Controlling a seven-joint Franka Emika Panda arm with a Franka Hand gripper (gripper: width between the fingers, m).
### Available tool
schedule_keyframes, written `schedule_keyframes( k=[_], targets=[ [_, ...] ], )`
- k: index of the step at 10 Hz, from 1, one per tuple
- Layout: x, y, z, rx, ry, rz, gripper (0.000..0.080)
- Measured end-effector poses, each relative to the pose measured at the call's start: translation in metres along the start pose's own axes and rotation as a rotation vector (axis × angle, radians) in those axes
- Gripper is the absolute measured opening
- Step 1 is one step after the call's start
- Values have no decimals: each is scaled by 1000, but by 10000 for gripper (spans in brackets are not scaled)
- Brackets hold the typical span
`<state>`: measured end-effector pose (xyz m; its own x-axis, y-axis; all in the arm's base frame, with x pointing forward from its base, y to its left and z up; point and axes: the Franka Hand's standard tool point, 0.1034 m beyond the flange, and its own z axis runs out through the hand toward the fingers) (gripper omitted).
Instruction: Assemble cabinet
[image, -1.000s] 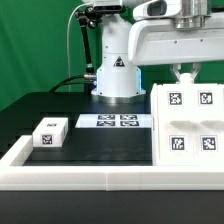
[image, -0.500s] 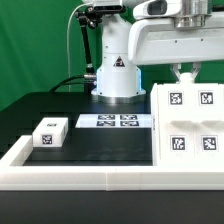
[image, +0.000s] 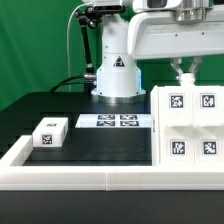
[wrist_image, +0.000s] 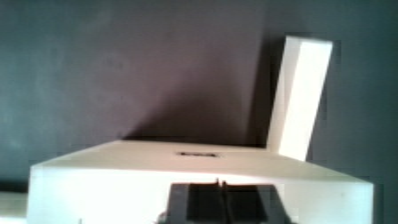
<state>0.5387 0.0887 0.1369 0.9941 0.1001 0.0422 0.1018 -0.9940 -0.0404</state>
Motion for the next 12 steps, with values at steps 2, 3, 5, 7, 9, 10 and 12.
schedule_keyframes(
  k=[2,3,5,7,9,10,12],
  targets=[
    [-1,0,1,0,-3,0,2],
    [-1,0,1,0,-3,0,2],
    [-2,0,2,0,-4,0,2],
    [-2,0,2,0,-4,0,269],
    [-2,0,2,0,-5,0,404],
    [-2,0,2,0,-5,0,588],
    [-2,0,2,0,-5,0,717]
  ],
)
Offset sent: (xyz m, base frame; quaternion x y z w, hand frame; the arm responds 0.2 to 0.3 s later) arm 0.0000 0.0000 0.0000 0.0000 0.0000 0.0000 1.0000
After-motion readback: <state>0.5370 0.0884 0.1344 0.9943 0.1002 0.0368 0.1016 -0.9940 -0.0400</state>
